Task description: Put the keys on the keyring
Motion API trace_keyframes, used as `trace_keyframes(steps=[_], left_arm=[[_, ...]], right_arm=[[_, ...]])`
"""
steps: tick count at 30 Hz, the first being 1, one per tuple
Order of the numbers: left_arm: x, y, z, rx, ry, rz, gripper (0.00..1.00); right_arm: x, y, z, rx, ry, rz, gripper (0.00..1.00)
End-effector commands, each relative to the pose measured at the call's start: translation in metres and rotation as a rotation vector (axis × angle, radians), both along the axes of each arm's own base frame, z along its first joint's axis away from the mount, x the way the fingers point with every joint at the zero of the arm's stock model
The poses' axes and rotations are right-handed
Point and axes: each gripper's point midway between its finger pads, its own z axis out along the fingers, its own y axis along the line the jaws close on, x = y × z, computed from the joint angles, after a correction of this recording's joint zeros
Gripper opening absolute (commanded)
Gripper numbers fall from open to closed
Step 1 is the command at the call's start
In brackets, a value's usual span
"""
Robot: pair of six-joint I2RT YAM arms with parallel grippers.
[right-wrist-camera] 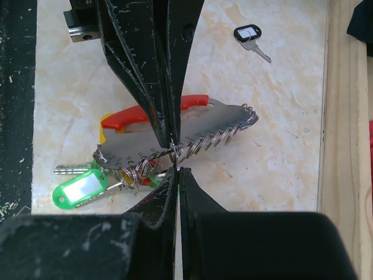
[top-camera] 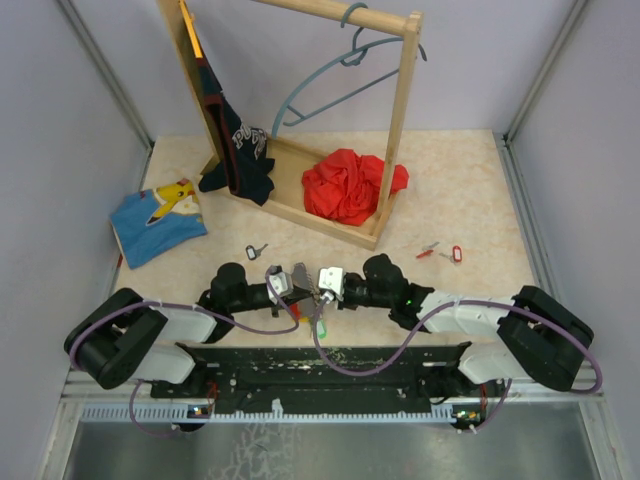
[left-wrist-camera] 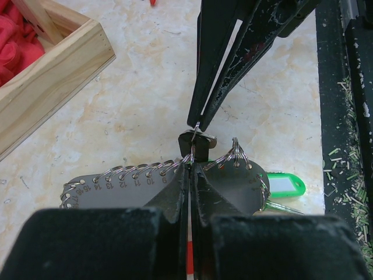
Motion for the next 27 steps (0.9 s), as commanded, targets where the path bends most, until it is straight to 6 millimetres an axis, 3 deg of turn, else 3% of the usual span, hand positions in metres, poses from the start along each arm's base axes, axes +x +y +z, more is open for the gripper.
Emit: trace_keyframes(steps=[1,27], left_arm=[[0.0019,-0.0073,0.0146,-0.036,-0.026,-0.029,0.00],[-0.0029,-0.0086,0.0170,-0.047,-0.031,-0.054,0.00]], right_arm=[[0.0042,0.0140,0.0211,0.047,-0.049,0.021,0.00],[-0.0019,0.0233,0.0244,0.076,-0.010,0.057,0.00]])
